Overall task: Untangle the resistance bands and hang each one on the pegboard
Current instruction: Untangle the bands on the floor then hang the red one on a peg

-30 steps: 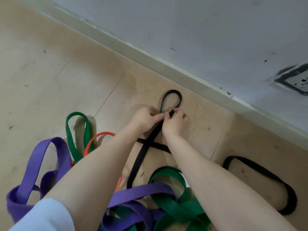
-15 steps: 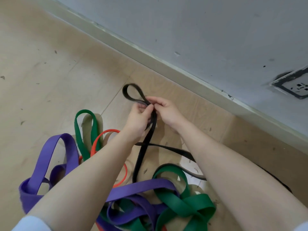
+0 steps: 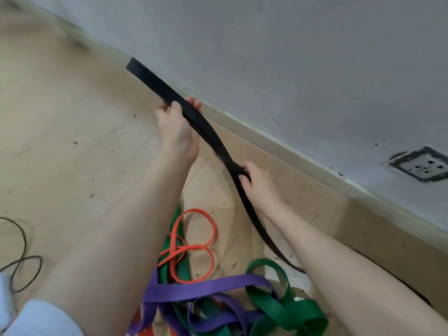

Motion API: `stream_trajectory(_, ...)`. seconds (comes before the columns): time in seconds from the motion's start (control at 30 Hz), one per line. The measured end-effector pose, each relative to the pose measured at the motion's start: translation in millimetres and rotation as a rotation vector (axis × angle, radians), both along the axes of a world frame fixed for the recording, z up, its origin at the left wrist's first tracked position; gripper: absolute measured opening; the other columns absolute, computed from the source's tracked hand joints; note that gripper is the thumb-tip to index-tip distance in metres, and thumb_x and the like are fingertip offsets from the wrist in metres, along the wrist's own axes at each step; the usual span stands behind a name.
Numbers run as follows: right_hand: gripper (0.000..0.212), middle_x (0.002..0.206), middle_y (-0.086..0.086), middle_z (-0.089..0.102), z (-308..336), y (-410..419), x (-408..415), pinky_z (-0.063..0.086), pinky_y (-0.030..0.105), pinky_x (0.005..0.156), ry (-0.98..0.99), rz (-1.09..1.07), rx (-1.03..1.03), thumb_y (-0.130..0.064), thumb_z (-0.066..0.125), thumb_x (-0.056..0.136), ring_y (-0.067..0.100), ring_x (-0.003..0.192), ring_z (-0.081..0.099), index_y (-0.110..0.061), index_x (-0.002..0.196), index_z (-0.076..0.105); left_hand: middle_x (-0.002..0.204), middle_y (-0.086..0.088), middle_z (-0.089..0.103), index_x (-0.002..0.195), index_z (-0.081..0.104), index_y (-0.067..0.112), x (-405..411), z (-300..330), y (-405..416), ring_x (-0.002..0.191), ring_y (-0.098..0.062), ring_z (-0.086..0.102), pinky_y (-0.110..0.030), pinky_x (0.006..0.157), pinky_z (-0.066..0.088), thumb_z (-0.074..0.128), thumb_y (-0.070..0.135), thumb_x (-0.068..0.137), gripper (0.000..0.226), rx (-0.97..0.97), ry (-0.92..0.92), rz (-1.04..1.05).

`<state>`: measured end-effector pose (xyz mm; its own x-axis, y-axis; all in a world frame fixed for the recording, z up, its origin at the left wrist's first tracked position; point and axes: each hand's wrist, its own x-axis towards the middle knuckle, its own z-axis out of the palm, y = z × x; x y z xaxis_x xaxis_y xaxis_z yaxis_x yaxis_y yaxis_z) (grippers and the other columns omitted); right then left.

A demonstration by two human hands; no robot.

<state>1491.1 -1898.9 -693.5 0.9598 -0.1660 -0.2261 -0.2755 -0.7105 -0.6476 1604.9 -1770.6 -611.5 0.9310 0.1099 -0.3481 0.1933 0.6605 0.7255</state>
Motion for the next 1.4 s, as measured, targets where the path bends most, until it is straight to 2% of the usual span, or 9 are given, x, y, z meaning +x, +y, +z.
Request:
stream_trajectory(0.2,0.052,0.154,0.008,0.023,-26.4,38.4,-43.2,0.032,0.038,0.110,0.160,0.483,-0.227,-0.030,0.035,0.100,0.025,0.138,0.029,-0.012,0.148,0.022,0.095,-0.006,0.061,0.135,0.034,0.012,0.8,-52.8,33.1,0.087,-0.015,0.064,-0.023,0.070,0.050,0.026,0.014,0.102,0.034,0.165,0.195,0.100)
stream_trajectory(0.3,0.037,0.135,0.008,0.046,-53.3,28.8,-49.7,0.041,0.035,0.095,0.197,0.236,-0.219,-0.027,0.032,0.101,0.026,0.121,0.047,-0.014,0.134,0.043,0.088,-0.003,0.059,0.134,0.035,0.010,7.3,-95.8,48.2,0.075,-0.010,0.063,-0.021,0.062,0.048,0.023,0.015,0.102,0.035,0.239,0.306,0.132)
stream_trajectory(0.47,0.063,0.143,0.014,0.032,-80.5,-7.7,-23.2,0.035,0.041,0.100,0.278,0.021,-0.506,-0.034,0.053,0.092,0.031,0.126,0.036,-0.015,0.143,0.022,0.083,-0.001,0.059,0.126,0.039,0.017,39.3,-127.0,69.6,0.072,-0.010,0.064,-0.021,0.065,0.050,0.023,0.016,0.102,0.029,0.331,0.327,0.167)
stream_trajectory(0.63,0.012,0.107,0.010,0.053,-89.2,0.4,-6.9,0.046,0.039,0.067,0.300,0.172,-0.480,-0.015,0.043,0.095,0.034,0.094,0.058,-0.013,0.106,0.046,0.089,-0.001,0.060,0.125,0.037,0.015,80.2,-136.8,82.4,0.079,-0.010,0.063,-0.024,0.072,0.050,0.024,0.014,0.101,0.027,0.386,0.305,0.153)
stream_trajectory(0.77,0.022,0.109,0.010,0.048,-82.6,36.0,-22.5,0.036,0.035,0.056,0.243,0.518,-0.543,-0.005,0.046,0.091,0.032,0.086,0.062,-0.010,0.112,0.046,0.127,-0.004,0.053,0.136,0.037,0.014,87.3,-159.4,92.6,0.114,-0.024,0.052,-0.039,0.097,0.045,0.038,0.024,0.098,0.039,0.588,0.599,-0.092)
stream_trajectory(0.83,0.023,0.080,0.009,0.057,-86.7,52.5,-33.7,0.035,0.029,0.036,0.212,0.596,-0.581,-0.002,0.071,0.067,0.023,0.050,0.062,-0.009,0.085,0.058,0.148,-0.010,0.031,0.146,0.018,0.015,79.8,-175.5,99.5,0.132,-0.034,0.034,-0.052,0.108,0.031,0.044,0.034,0.094,0.061,0.820,0.709,-0.221)
stream_trajectory(0.9,0.021,0.066,0.006,0.054,-95.0,65.6,-40.3,0.028,0.025,0.028,0.208,0.578,-0.586,-0.002,0.071,0.062,0.020,0.034,0.054,-0.012,0.072,0.055,0.155,-0.012,0.014,0.149,0.006,0.011,65.6,-176.4,100.3,0.139,-0.035,0.021,-0.049,0.112,0.022,0.045,0.036,0.094,0.072,1.054,0.641,-0.274)
stream_trajectory(1.13,0.044,0.111,0.016,0.051,-100.2,54.3,-55.2,0.050,0.044,0.065,0.222,0.344,-0.329,-0.037,0.026,0.096,0.039,0.085,0.060,-0.007,0.110,0.055,0.142,-0.017,0.031,0.142,0.030,0.008,8.3,-160.3,90.1,0.131,-0.032,0.030,-0.037,0.106,0.025,0.049,0.021,0.094,0.054,1.540,0.131,-0.243)
stream_trajectory(1.4,0.026,0.122,0.008,0.054,-108.0,-4.6,-83.8,0.040,0.033,0.086,0.316,0.089,-0.557,-0.021,0.049,0.094,0.025,0.111,0.050,-0.013,0.118,0.048,0.144,-0.007,0.030,0.141,0.035,0.023,-78.8,-170.6,45.9,0.107,-0.024,0.052,-0.032,0.075,0.045,0.042,0.014,0.095,0.047,1.738,-0.637,-1.189)
